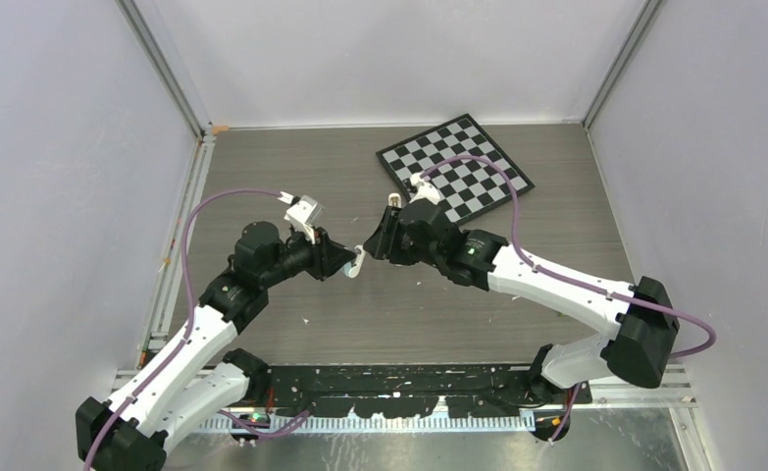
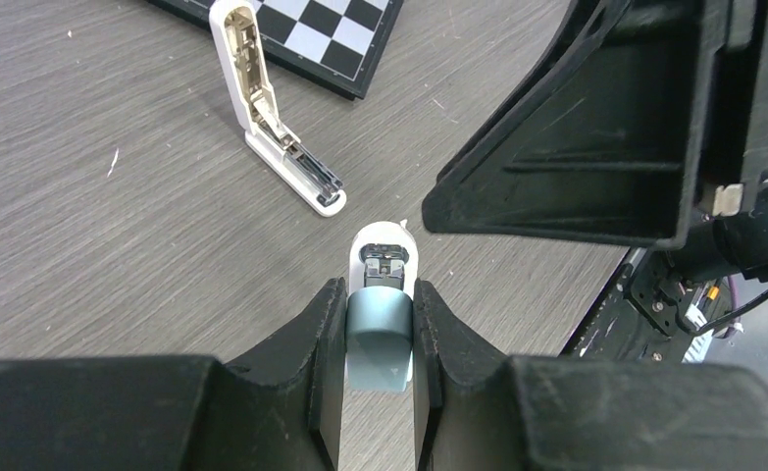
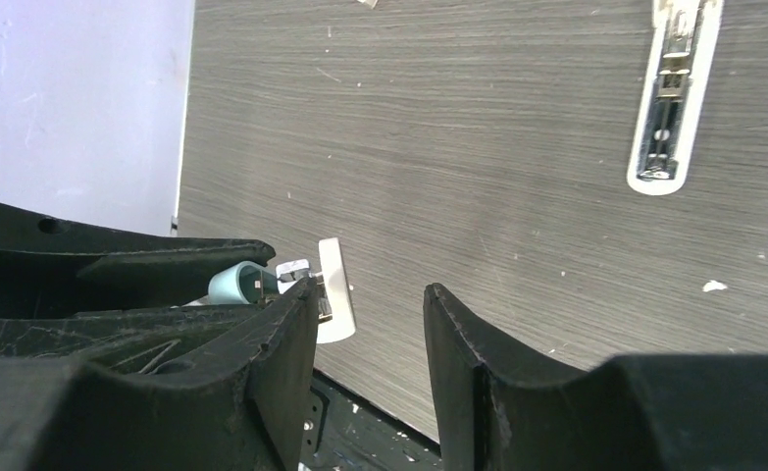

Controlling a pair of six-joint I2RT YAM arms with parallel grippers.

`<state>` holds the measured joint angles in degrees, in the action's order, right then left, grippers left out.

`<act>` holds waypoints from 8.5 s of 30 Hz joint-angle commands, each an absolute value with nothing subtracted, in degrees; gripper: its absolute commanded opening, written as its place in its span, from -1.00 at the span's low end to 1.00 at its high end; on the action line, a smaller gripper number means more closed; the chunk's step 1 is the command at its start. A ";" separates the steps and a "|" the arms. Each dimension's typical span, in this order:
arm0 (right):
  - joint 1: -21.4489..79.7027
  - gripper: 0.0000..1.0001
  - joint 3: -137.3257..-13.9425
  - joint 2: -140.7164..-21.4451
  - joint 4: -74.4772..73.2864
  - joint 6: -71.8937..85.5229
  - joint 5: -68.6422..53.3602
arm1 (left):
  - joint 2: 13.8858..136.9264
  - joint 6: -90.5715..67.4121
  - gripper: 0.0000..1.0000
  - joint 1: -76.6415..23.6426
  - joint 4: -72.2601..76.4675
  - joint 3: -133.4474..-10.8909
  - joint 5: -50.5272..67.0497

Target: Load the staples into the stapler

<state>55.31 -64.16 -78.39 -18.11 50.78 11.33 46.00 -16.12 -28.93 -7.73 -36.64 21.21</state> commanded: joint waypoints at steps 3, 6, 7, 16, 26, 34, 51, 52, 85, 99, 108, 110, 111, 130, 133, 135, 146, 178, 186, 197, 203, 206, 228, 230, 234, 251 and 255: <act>54.69 -0.04 -65.47 -79.45 -13.46 53.08 8.71 | 45.70 -16.72 -1.00 -29.18 -2.51 -37.30 22.10; 54.50 -0.04 -65.77 -79.98 -13.15 53.09 8.17 | 45.63 -16.55 -1.00 -29.18 -2.30 -37.14 22.15; 54.37 -0.04 -65.94 -80.32 -13.20 53.16 7.86 | 45.62 -16.58 -1.00 -29.14 -2.12 -37.14 22.07; 54.27 -0.13 -65.44 -83.47 -12.39 54.07 6.44 | 45.02 -17.04 -1.00 -29.18 -2.81 -37.10 20.69; 51.80 -0.33 -60.50 -83.35 -10.40 56.66 6.64 | 43.11 -18.31 -1.00 -29.18 -3.25 -37.10 17.47; 51.67 -0.33 -56.78 -83.86 -7.54 58.24 3.48 | 42.77 -19.46 -1.00 -29.18 -2.42 -37.51 13.11; 46.21 0.11 -50.57 -66.93 -1.96 39.81 -7.37 | 40.37 -15.99 -1.00 -29.09 -5.23 -38.54 20.18; 46.07 0.20 -49.93 -65.53 -0.54 37.40 -10.60 | 40.06 -16.41 -1.00 -29.09 -4.85 -38.50 22.23; 48.95 -0.39 -50.98 -67.32 6.65 26.72 -37.63 | 41.31 -32.40 -1.00 -29.09 12.28 -38.65 42.84; 48.95 -0.63 -48.54 -67.02 3.97 28.79 -15.20 | 37.29 -13.05 0.61 -29.07 -12.81 -44.26 15.06; 48.26 -0.63 -49.79 -73.11 -11.88 33.45 26.14 | 36.05 -5.41 0.99 -29.09 -23.02 -43.77 1.23; 47.56 -0.63 -49.39 -75.82 -12.99 34.51 28.89 | 35.32 -4.50 0.99 -29.14 -23.73 -42.90 0.45; 47.32 -0.63 -49.08 -77.02 -12.73 34.76 29.47 | 34.78 -4.41 0.99 -29.10 -23.64 -42.30 -1.43; 45.43 -0.51 -52.98 -99.64 -11.25 44.06 39.89 | 31.38 -4.28 1.00 -29.18 -22.08 -38.37 -9.04; 45.37 -0.34 -53.18 -100.10 -12.28 45.02 40.44 | 32.25 -4.13 0.99 -29.18 -22.19 -38.64 -10.53; 45.33 -0.21 -52.88 -99.51 -13.07 45.51 40.81 | 33.30 -4.20 0.99 -29.18 -22.88 -39.19 -11.89; 45.33 0.52 -52.27 -83.41 -19.63 42.89 35.62 | 44.66 -11.03 1.00 -28.96 -29.84 -45.70 -22.12; 45.43 0.99 -45.79 -48.90 -23.29 38.28 24.57 | 98.60 -36.61 0.74 -7.03 -17.37 -68.78 -16.15; 45.44 0.99 -45.59 -50.71 -23.79 37.27 24.76 | 104.14 -32.60 0.72 -5.37 -14.28 -73.04 -10.49; 45.44 0.99 -45.10 -49.73 -24.32 38.51 25.29 | 110.73 -33.14 0.40 -5.27 -10.40 -74.87 -2.78; 45.39 0.99 -43.91 -49.71 -23.72 38.76 26.75 | 110.51 -32.66 0.31 -5.27 -10.66 -73.92 -1.25; 45.44 0.99 -44.01 -50.05 -23.20 38.80 26.34 | 109.88 -32.33 0.29 -5.27 -10.35 -72.81 1.62; 45.44 0.99 -42.85 -49.36 -22.74 40.23 23.73 | 101.26 -16.07 0.39 -9.79 -13.76 -66.84 -1.37; 45.44 0.99 -42.89 -49.01 -22.93 40.25 23.64 | 101.90 -12.96 0.43 -10.77 -15.90 -68.18 -3.07; 45.44 0.99 -43.09 -48.14 -23.65 39.94 23.55 | 103.62 -7.08 0.60 -11.53 -19.40 -70.81 -3.63; 45.42 0.99 -45.36 -49.16 -24.81 38.23 24.25 | 110.47 2.35 0.68 -11.52 -22.15 -74.46 3.69; 45.39 0.99 -45.01 -49.37 -24.68 38.48 24.30 | 110.54 2.25 0.65 -11.51 -22.24 -73.96 4.13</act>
<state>45.52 -42.76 -49.28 -25.67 39.11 23.35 110.08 1.54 -11.66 -21.39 -72.79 2.44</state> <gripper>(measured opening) 0.995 0.831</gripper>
